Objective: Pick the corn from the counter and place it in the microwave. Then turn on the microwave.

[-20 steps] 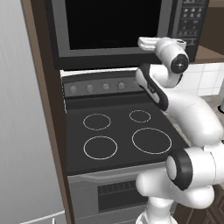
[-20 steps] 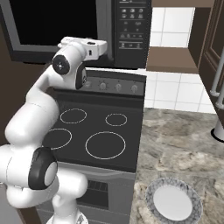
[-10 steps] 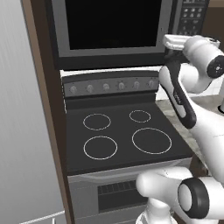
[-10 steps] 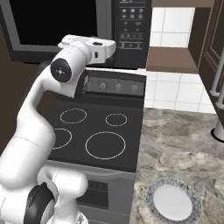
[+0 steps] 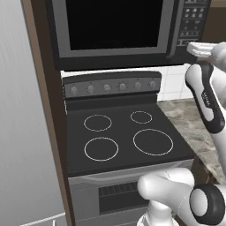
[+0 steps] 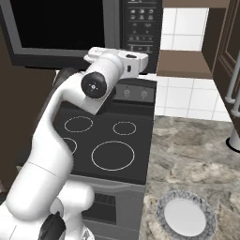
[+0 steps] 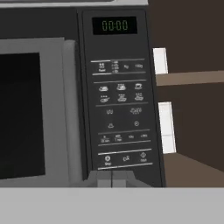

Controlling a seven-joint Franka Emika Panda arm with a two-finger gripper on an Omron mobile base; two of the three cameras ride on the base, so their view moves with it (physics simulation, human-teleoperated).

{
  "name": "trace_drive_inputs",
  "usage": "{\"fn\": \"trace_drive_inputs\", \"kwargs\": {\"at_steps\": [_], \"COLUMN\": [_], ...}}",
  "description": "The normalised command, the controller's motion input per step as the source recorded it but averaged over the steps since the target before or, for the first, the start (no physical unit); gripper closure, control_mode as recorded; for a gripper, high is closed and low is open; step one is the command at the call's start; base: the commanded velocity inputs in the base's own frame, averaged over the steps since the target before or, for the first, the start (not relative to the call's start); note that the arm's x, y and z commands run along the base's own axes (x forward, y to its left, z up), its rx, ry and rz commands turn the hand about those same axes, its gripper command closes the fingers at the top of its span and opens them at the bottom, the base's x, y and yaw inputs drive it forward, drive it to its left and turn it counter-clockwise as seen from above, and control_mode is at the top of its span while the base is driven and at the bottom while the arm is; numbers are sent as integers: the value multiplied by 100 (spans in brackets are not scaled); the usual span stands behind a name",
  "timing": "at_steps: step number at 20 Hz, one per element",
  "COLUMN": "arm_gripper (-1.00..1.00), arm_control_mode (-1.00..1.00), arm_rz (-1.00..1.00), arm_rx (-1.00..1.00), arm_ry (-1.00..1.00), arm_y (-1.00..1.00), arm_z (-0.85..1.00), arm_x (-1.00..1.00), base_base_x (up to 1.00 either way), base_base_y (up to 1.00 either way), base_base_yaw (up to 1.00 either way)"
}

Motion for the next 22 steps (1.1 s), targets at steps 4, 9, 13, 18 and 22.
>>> {"fn": "trace_drive_inputs", "kwargs": {"at_steps": [4, 9, 13, 18, 22], "arm_gripper": [100, 100, 100, 100, 100], "arm_control_mode": [-100, -100, -100, -100, -100], "arm_rz": [1, 1, 3, 4, 1], "arm_rx": [0, 0, 0, 0, 0], "arm_ry": [0, 0, 0, 0, 0], "arm_y": [-42, -24, -3, -6, -23], "arm_z": [-44, -11, 0, 0, 0], "arm_x": [5, 13, 39, 44, 31], "base_base_x": [0, 0, 0, 0, 0], "base_base_y": [0, 0, 0, 0, 0], "base_base_yaw": [0, 0, 0, 0, 0]}}
